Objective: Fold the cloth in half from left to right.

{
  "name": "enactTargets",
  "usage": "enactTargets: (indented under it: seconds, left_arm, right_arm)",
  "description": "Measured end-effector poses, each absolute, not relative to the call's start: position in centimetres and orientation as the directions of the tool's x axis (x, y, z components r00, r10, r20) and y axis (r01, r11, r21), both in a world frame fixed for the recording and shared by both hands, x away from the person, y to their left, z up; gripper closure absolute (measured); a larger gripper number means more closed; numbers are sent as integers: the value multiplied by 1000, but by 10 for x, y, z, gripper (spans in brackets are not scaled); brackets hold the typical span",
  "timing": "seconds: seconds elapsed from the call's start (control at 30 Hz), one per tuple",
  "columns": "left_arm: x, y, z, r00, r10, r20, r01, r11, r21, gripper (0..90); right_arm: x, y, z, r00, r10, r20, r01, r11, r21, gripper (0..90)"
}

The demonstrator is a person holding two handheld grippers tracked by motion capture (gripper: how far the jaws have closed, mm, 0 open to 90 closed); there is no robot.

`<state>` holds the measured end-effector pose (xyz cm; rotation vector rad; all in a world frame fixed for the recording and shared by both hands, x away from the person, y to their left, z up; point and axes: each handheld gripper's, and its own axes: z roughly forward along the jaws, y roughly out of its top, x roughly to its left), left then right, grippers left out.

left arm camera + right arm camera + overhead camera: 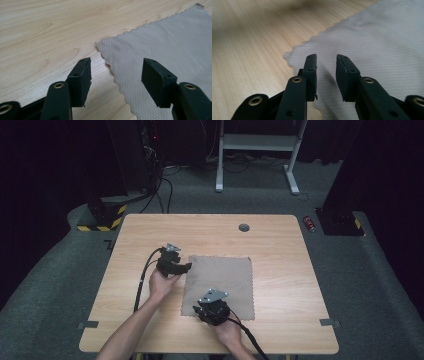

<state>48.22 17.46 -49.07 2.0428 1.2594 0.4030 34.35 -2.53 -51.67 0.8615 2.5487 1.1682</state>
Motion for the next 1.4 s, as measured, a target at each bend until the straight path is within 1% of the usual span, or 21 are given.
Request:
enactTargets:
  seconds: [0.07, 0.17, 0.2, 0.3, 0.37, 0.47, 0.53, 0.67, 0.77, 0.97, 1.03, 1.1, 1.23, 1.4]
  left_arm:
    - [486, 171, -492, 480, 874, -75, 648, -296, 702, 410]
    - [496, 167, -494, 480, 875, -67, 668, -315, 674, 406]
    - [498, 167, -494, 473, 879, -64, 669, -311, 675, 407]
    - [506, 167, -493, 453, 887, -92, 682, -278, 677, 425]
    - [511, 166, -492, 446, 892, -68, 686, -292, 667, 426]
    - [517, 166, -492, 433, 899, -65, 694, -287, 661, 433]
    - [522, 163, -493, 430, 901, -55, 699, -293, 653, 434]
    - [528, 159, -499, 419, 907, -42, 707, -296, 642, 456]
    - [531, 158, -505, 403, 913, -61, 722, -276, 634, 460]
    - [534, 158, -509, 397, 917, -39, 720, -285, 633, 472]
    - [534, 156, -509, 405, 914, -9, 708, -307, 637, 496]
    - [535, 155, -508, 416, 909, -7, 710, -320, 627, 522]
    - [536, 152, -507, 432, 902, -10, 711, -334, 618, 591]
    - [536, 149, -506, 458, 889, -13, 701, -352, 620, 722]
  right_arm:
    - [342, -21, -517, -816, 577, 50, 412, 517, 751, 702]
    - [339, -14, -516, -823, 566, 55, 406, 518, 753, 702]
    - [338, -12, -516, -825, 562, 58, 405, 516, 755, 702]
    - [336, -7, -518, -831, 552, 70, 406, 516, 755, 695]
    - [336, -4, -520, -831, 550, 83, 412, 509, 756, 690]
    - [334, 0, -522, -834, 546, 84, 409, 508, 758, 686]
    - [331, 4, -521, -843, 535, 56, 384, 524, 761, 682]
    - [330, 7, -522, -845, 534, 40, 378, 542, 751, 675]
    - [328, 8, -522, -846, 533, -6, 353, 568, 743, 670]
    - [324, 14, -523, -850, 526, -32, 338, 591, 732, 649]
    - [323, 16, -523, -851, 524, -38, 337, 600, 726, 644]
    - [322, 18, -523, -852, 521, -48, 328, 604, 726, 653]
    - [321, 19, -523, -855, 517, -54, 321, 606, 727, 724]
    - [317, 20, -524, -853, 517, -71, 309, 610, 729, 813]
